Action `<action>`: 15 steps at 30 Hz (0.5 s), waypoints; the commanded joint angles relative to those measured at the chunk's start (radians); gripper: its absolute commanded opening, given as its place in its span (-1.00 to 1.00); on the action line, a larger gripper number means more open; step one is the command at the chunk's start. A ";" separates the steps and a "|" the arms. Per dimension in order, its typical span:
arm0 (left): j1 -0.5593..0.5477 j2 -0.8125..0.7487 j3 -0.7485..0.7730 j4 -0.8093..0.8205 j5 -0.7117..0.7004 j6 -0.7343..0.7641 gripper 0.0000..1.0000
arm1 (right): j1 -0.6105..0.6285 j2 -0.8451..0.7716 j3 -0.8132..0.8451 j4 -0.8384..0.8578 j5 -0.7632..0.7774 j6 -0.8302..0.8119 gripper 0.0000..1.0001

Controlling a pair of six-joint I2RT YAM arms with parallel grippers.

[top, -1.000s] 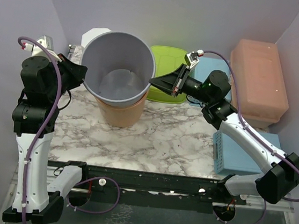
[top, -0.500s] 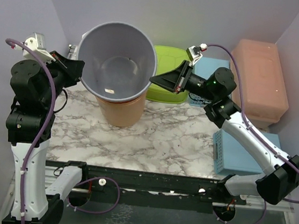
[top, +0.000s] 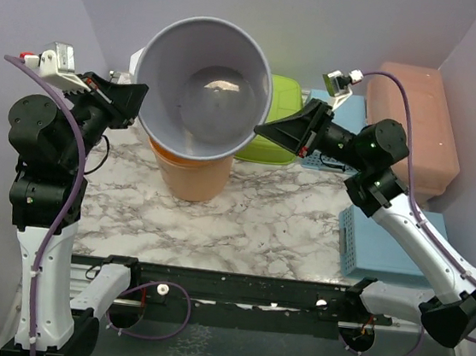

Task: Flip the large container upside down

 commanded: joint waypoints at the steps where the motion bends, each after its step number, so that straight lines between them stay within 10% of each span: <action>1: -0.033 0.000 0.035 0.103 0.155 -0.050 -1.00 | 0.006 -0.074 -0.007 0.051 0.011 -0.115 -0.87; 15: -0.043 0.036 -0.064 0.269 0.317 -0.224 -1.00 | 0.007 -0.250 -0.066 -0.086 0.151 -0.232 -0.86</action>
